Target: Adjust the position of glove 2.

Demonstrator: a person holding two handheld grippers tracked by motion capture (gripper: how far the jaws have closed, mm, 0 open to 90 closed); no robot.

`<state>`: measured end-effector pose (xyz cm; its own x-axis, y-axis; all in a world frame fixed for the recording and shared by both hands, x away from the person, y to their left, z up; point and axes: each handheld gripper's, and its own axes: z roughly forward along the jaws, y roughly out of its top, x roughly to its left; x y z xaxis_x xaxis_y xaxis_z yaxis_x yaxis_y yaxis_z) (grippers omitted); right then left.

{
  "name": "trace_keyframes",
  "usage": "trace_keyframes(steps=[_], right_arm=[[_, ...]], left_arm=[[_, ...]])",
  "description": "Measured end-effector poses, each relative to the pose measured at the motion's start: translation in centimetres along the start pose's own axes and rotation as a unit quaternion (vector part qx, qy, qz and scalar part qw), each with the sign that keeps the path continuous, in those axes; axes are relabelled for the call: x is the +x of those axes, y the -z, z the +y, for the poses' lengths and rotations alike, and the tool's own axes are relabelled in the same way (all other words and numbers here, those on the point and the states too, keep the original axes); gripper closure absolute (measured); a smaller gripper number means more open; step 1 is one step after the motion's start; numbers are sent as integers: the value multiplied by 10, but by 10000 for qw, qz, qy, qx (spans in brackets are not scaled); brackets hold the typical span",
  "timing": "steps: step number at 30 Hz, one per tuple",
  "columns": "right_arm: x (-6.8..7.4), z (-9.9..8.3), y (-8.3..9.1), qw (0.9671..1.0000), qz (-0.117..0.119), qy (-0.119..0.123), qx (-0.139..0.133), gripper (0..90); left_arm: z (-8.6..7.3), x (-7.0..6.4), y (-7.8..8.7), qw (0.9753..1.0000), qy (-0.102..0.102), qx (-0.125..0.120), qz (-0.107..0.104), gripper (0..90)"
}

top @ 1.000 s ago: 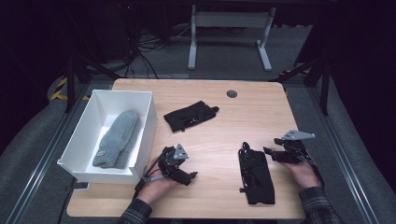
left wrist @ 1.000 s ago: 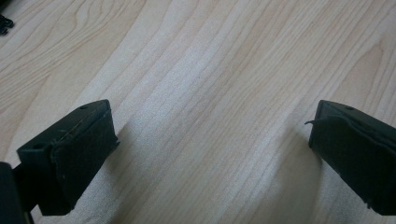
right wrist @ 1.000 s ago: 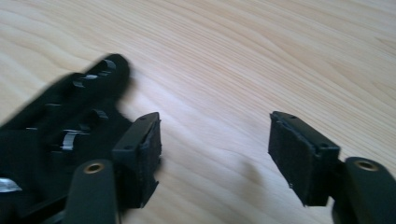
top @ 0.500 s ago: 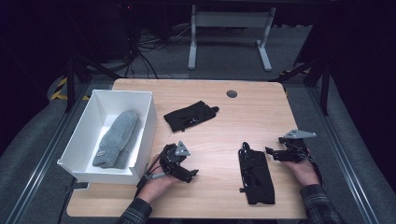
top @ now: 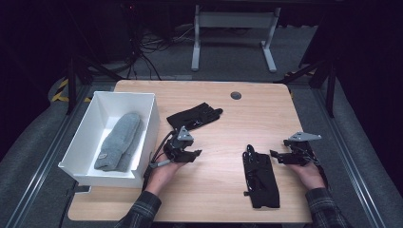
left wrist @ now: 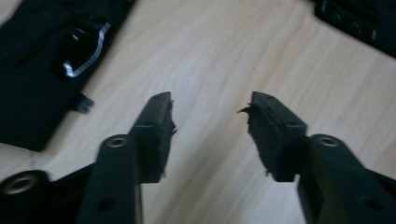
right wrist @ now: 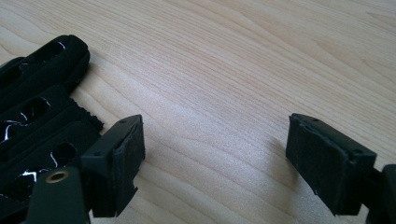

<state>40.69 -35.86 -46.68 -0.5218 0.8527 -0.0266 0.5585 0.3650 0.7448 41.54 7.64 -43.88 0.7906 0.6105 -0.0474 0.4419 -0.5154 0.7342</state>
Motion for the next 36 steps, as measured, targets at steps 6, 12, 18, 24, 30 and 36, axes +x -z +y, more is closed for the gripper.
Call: trace_keyframes(steps=[6, 12, 18, 24, 30, 36], right_arm=[[0, 0, 0, 10000, -1, -10, -4, 205], [0, 0, 0, 10000, -5, -12, -2, 208], [0, 0, 0, 10000, -3, -15, -3, 209], [0, 0, 0, 10000, 0, -18, -5, 210], [-1, 0, 0, 10000, -1, -20, -6, 210], [-1, 0, 0, 10000, -2, -19, -6, 210]], left_arm=[[13, 14, -9, 9998, 159, -34, 110, 801], [28, 31, -20, 9994, 249, 174, 181, 899], [44, 49, -28, 9989, 215, 199, 369, 900], [52, 68, -42, 9985, 378, 176, 362, 900], [51, 81, -57, 9982, 563, 120, 188, 900], [47, 83, -71, 9978, 514, 365, 225, 900]])
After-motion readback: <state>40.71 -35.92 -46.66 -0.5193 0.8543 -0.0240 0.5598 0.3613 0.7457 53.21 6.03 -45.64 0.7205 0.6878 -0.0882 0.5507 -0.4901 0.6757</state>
